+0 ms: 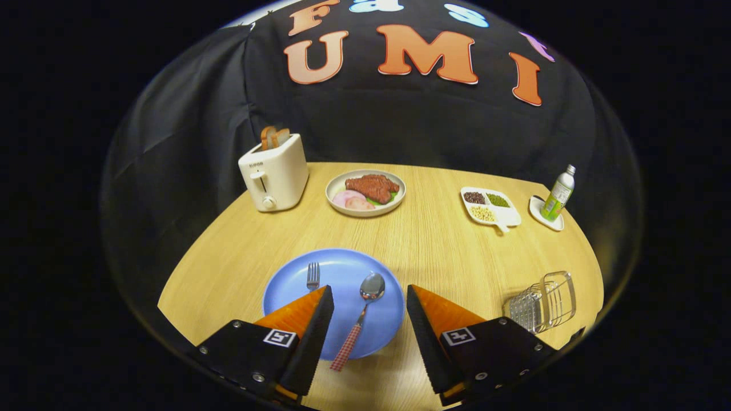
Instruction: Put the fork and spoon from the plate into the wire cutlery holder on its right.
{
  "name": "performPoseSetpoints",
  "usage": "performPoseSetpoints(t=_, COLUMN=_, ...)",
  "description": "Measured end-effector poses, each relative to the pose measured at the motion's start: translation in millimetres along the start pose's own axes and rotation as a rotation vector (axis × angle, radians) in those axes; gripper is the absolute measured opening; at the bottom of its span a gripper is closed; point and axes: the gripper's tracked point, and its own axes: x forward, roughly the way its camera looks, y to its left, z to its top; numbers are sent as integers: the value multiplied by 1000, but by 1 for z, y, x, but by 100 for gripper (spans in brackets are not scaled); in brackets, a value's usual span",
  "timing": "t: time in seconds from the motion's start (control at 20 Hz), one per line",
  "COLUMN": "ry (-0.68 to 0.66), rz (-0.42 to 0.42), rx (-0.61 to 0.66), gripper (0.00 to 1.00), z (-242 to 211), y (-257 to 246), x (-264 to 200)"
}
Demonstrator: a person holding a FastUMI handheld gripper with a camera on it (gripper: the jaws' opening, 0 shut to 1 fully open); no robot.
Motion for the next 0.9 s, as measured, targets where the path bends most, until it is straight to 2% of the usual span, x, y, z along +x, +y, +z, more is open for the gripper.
performPoseSetpoints(t=0.15, ry=68, rz=-2, rx=14, gripper=71, z=-27, y=8, x=13)
performPoseSetpoints(t=0.4, ry=135, rz=-19, rx=-11, gripper=52, z=-58, y=16, x=32)
performPoseSetpoints(t=0.7, ry=191, rz=-46, rx=-27, gripper=28, z=-75, y=17, x=46)
performPoseSetpoints(t=0.9, ry=199, rz=-31, rx=-4, gripper=12, z=-73, y=20, x=49)
